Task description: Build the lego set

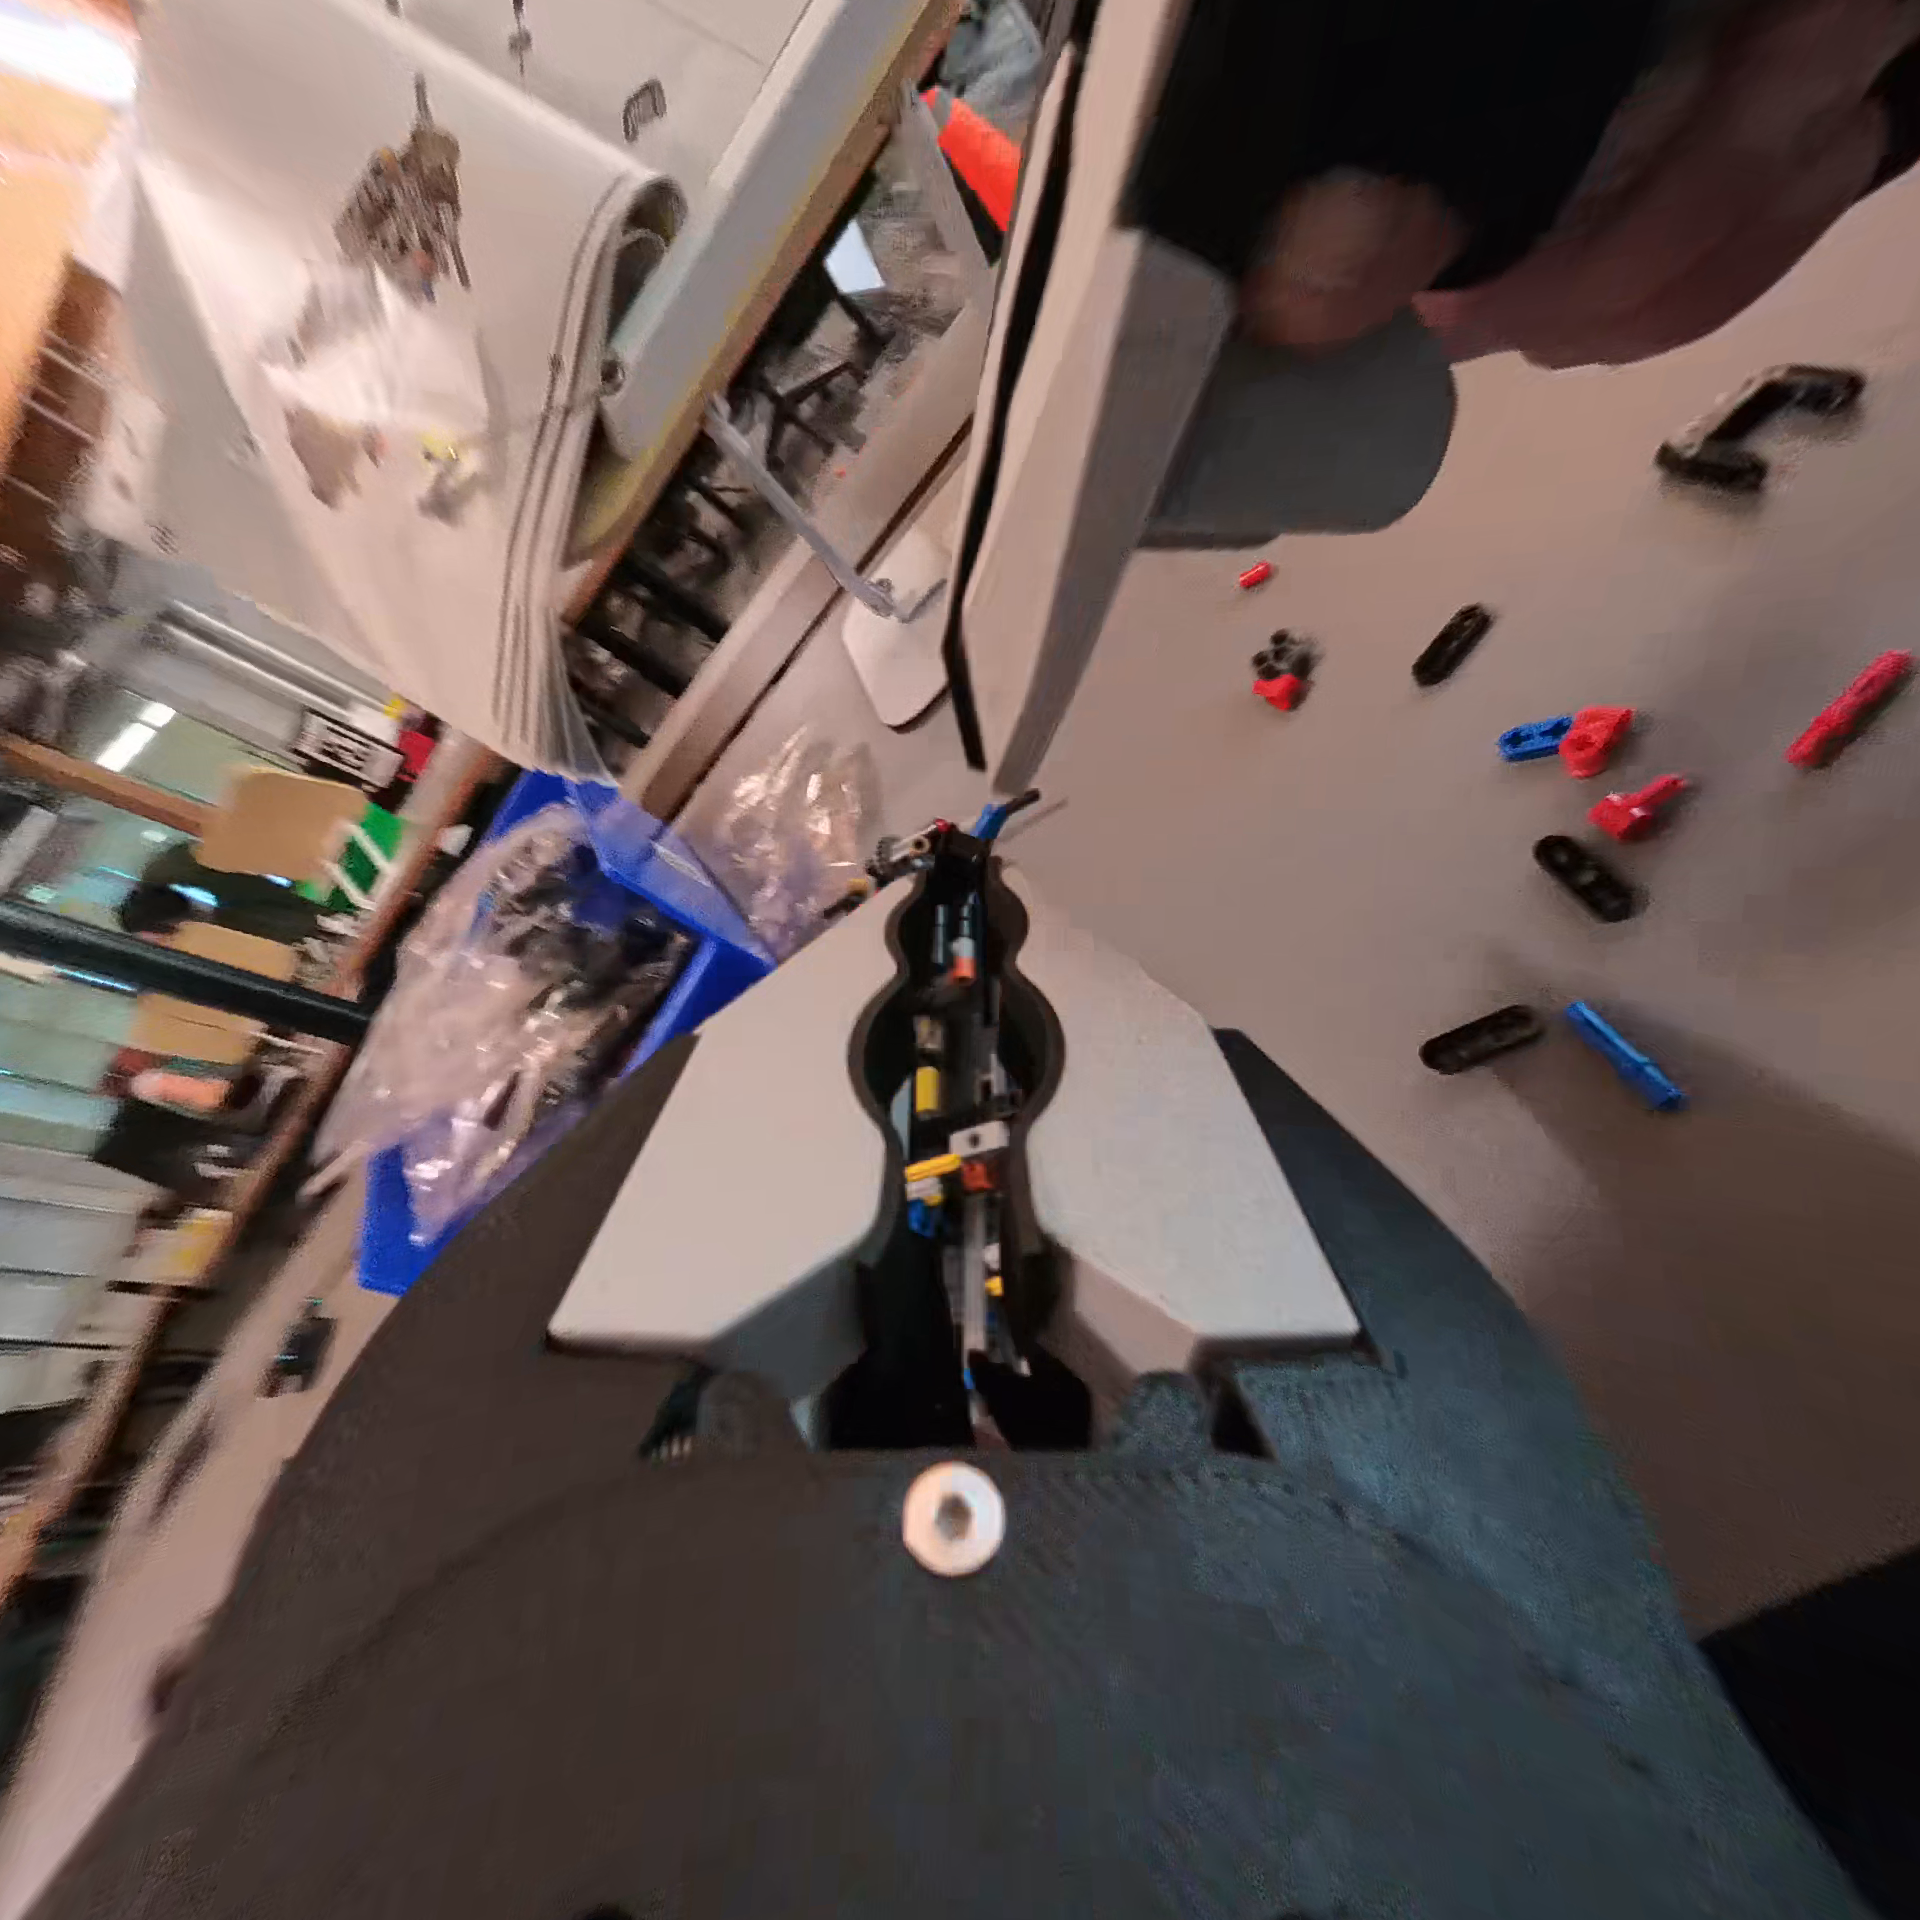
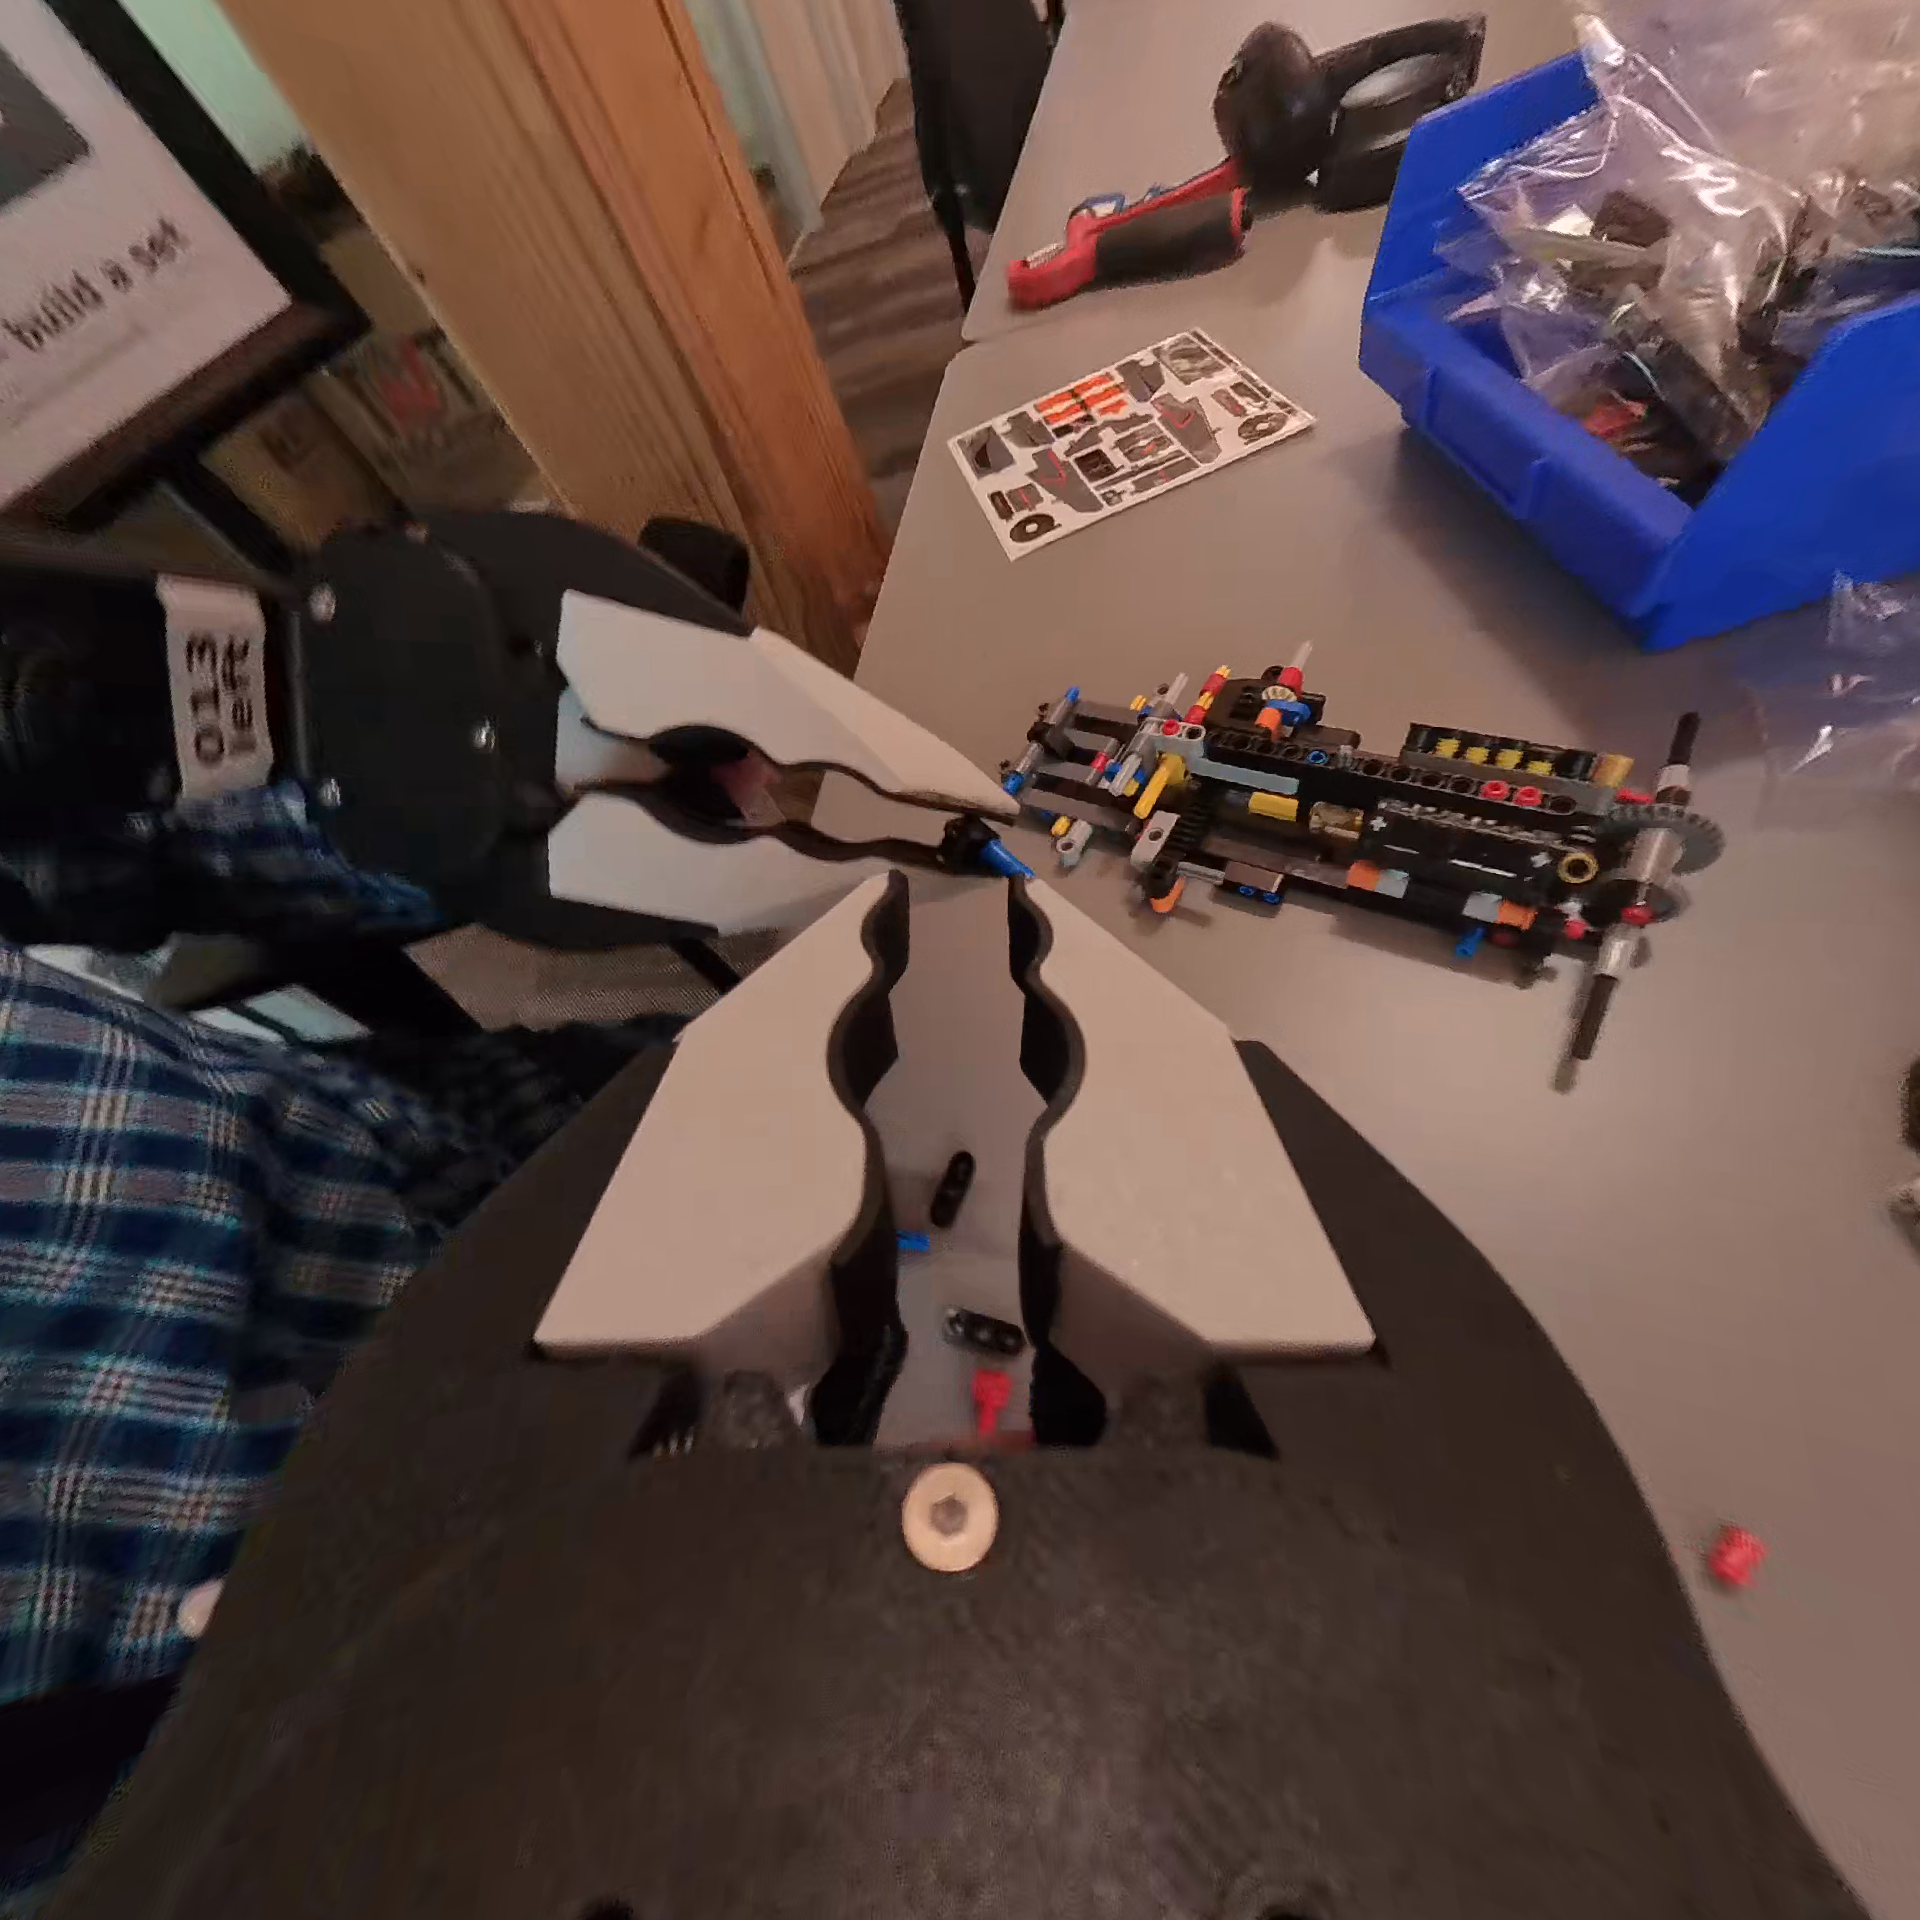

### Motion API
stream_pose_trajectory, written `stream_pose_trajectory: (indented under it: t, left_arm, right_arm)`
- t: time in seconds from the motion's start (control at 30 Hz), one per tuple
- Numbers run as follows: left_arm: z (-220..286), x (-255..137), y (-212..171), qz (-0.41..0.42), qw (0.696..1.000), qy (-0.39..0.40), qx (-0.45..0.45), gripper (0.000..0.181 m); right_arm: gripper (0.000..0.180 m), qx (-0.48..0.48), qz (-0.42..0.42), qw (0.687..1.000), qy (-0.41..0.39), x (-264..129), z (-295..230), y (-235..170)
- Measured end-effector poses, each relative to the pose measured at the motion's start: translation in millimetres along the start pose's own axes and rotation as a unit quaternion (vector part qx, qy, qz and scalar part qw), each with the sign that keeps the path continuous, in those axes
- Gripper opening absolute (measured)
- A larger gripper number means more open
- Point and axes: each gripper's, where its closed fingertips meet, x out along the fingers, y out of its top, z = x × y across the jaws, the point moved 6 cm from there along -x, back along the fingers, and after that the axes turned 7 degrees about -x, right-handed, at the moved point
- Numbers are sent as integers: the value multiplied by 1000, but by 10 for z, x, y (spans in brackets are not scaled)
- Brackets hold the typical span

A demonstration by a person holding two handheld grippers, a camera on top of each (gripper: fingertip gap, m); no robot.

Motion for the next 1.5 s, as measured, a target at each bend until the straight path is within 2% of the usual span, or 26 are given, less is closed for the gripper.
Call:
stream_pose_trajectory:
  t: [0.13, 0.3, 0.57, 1.17, 1.5]
  left_arm:
    - [24, 15, 37, -12, 997, 40, 72, 6]
    - [32, 42, 48, -21, 991, 60, 120, 6]
    - [55, 116, 66, -17, 990, 49, 128, 6]
    - [139, 218, 83, -34, 986, 59, 155, 5]
    - [129, 271, 54, -23, 992, 36, 120, 4]
  right_arm:
    - [10, 22, 7, 999, -22, 74, -26, -54]
    - [13, 41, 22, 998, -41, 64, -13, -79]
    - [13, 75, 62, 994, -47, -17, 26, -83]
    - [4, 71, 61, 992, -84, 37, 96, -177]
    - [3, 52, 52, 994, -76, 28, 173, -195]
